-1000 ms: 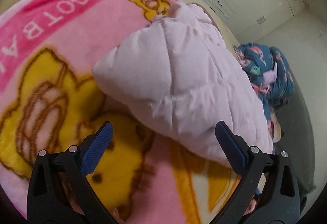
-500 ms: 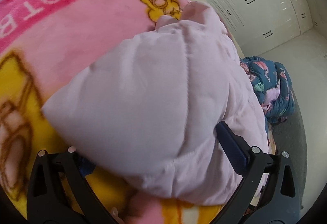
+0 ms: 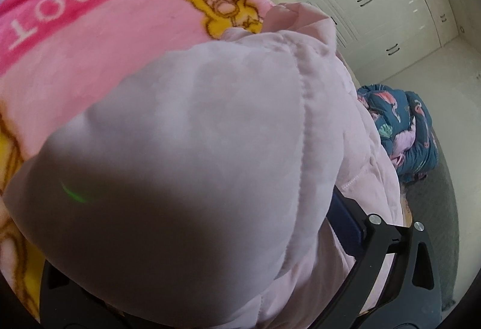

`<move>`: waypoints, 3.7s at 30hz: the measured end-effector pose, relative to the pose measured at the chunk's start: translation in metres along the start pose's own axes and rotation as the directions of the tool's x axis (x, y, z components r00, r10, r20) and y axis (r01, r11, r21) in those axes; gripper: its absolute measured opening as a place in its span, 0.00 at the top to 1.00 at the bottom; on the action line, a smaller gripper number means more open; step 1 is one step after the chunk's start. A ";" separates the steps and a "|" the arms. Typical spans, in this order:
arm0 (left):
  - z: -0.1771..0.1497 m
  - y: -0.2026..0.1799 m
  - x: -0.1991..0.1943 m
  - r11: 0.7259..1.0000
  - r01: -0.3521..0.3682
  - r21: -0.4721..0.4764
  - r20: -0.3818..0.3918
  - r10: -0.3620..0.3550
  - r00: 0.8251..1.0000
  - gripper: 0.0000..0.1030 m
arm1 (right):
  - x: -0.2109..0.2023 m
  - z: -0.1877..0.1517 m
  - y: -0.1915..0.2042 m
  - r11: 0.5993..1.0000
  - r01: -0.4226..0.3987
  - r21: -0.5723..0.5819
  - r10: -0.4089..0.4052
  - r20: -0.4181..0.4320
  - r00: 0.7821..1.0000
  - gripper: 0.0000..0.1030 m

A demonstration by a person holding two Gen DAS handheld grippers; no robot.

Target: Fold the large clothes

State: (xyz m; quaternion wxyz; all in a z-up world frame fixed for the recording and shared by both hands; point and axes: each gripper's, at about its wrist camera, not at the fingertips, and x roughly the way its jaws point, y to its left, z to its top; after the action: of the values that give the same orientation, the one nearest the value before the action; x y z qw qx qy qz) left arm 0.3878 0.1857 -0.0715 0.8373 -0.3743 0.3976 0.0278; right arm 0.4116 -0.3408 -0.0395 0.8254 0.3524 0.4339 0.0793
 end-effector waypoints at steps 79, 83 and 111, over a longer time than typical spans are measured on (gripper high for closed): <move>-0.118 -0.009 -0.157 0.871 -0.199 0.450 0.163 0.139 0.977 0.65 | -0.130 -0.136 0.040 0.900 0.145 -0.412 -0.126 0.073 0.989 0.55; -0.118 -0.007 -0.156 0.874 -0.200 0.443 0.160 0.142 0.977 0.63 | -0.126 -0.133 0.025 0.936 0.135 -0.326 -0.130 0.037 0.991 0.39; -0.130 0.027 -0.207 0.865 -0.299 0.402 0.221 0.225 0.949 0.09 | -0.195 -0.167 0.021 0.908 0.259 -0.328 -0.229 0.130 0.965 0.04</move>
State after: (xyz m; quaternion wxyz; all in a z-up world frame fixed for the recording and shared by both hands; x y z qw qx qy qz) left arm 0.1540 0.1727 0.0016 0.9178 -0.1188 0.3694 0.0841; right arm 0.1676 -0.3251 0.0402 0.8959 0.1498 0.4170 0.0339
